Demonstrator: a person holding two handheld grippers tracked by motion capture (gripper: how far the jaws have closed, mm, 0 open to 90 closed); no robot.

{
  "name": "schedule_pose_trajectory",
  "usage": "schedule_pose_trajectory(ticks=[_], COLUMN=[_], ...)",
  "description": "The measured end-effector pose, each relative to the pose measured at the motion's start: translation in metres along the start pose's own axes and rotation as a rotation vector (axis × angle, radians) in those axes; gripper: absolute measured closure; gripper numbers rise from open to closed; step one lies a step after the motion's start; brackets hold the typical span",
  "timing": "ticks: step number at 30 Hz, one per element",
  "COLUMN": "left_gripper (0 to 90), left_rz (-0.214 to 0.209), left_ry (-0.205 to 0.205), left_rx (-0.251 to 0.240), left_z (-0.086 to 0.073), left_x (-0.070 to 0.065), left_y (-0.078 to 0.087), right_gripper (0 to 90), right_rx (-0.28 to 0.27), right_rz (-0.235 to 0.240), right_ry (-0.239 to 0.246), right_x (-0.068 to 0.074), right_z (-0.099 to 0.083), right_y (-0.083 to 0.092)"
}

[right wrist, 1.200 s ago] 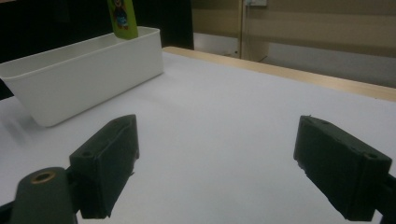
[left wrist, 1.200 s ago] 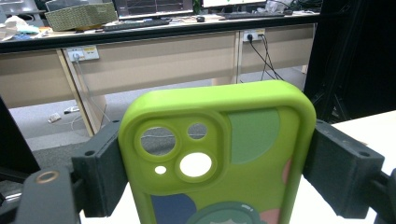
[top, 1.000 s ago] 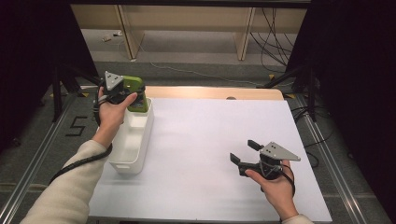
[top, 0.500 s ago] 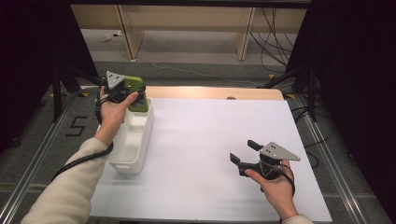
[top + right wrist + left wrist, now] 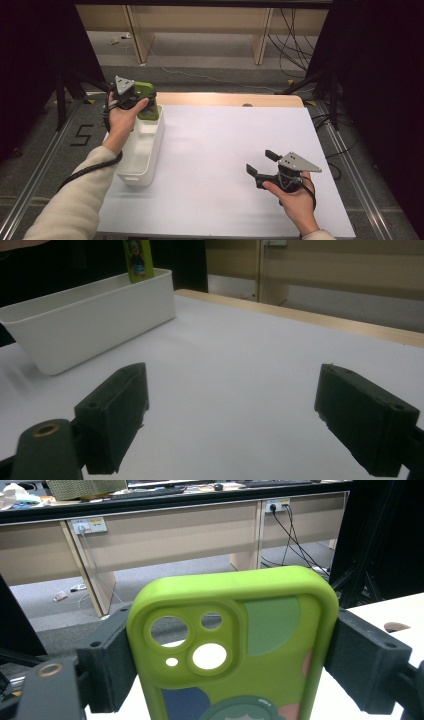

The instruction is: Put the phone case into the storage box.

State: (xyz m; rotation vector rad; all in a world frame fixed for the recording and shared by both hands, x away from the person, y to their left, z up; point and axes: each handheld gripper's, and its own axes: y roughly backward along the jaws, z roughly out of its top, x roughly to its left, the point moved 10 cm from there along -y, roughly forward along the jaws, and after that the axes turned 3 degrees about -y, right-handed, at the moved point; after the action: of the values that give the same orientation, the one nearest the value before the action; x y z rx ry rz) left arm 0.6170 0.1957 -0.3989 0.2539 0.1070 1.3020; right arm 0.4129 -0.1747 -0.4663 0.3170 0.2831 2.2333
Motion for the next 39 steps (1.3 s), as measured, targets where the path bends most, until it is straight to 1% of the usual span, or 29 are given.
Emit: schedule_pose_trajectory(ticks=[1,3,4,8,18,26,39], left_gripper=[15.8,15.8,15.8,15.8,15.7,15.8,15.7], left_rz=[0.001,0.003,0.003,0.002,0.004,0.009,0.011], left_ry=[0.0,0.002,0.001,-0.002,-0.011,-0.009,-0.008], left_rx=[0.001,0.001,0.003,0.006,0.008,0.014,0.032], left_z=[0.0,0.0,0.0,-0.001,-0.001,-0.002,-0.009], left_x=[0.0,0.001,0.001,0.0,-0.001,0.0,0.001], left_y=[0.0,-0.001,-0.001,-0.003,-0.006,-0.009,-0.015], right_gripper=[15.2,15.2,15.2,15.2,15.3,15.3,15.3], right_rx=[-0.004,-0.003,-0.007,-0.002,-0.001,0.0,0.001], right_rz=[0.006,0.001,0.01,-0.001,0.0,0.001,0.005], right_ry=[-0.001,0.0,-0.002,-0.003,-0.002,-0.002,-0.001], right_x=[0.0,0.0,0.001,0.0,0.0,0.0,0.0], right_z=[0.0,0.0,0.0,0.0,0.0,0.0,-0.001], right_y=[0.0,0.0,-0.001,0.0,0.0,0.0,0.0])
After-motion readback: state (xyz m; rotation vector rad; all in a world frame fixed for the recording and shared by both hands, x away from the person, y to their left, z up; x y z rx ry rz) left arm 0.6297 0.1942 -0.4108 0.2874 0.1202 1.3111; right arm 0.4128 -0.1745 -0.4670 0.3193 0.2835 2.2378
